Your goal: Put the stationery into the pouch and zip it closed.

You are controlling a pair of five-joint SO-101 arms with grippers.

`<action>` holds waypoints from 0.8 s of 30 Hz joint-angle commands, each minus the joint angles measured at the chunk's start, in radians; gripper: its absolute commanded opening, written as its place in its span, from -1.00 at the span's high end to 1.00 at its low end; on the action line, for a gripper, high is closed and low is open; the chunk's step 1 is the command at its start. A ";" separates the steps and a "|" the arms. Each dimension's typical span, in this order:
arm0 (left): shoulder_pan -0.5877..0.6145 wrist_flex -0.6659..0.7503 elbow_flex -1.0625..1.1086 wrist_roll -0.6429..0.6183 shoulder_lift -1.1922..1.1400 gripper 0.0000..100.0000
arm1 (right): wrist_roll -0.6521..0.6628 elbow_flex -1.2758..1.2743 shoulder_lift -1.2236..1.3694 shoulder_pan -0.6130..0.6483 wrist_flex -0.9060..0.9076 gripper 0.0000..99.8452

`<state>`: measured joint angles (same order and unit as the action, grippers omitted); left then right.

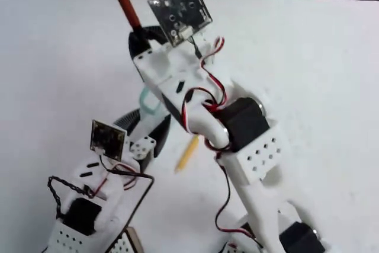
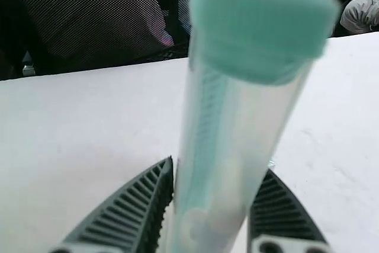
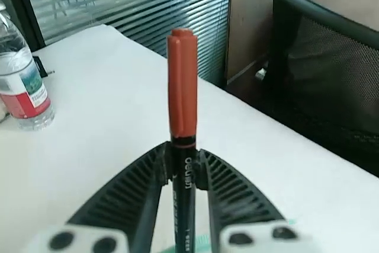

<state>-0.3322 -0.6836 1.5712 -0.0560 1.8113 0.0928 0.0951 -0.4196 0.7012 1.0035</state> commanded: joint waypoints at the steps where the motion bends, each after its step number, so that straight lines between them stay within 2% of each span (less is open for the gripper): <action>1: -0.004 -0.003 -0.055 0.008 0.007 0.61 | -0.002 -0.058 -0.085 0.007 0.004 0.96; 5: -0.004 -0.003 -0.055 0.008 0.007 0.61 | 0.006 -0.120 -0.147 0.007 -0.001 0.96; 12: -0.004 -0.003 -0.052 0.008 0.007 0.62 | 0.112 -0.124 -0.166 0.010 0.042 0.96; 24: -0.004 -0.003 -0.051 0.006 0.007 0.62 | 0.114 -0.167 -0.163 -0.038 0.117 0.96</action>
<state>-0.3322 -0.6836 1.5712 -0.0560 1.8113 0.1987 -0.0644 -0.5623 0.6966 1.1185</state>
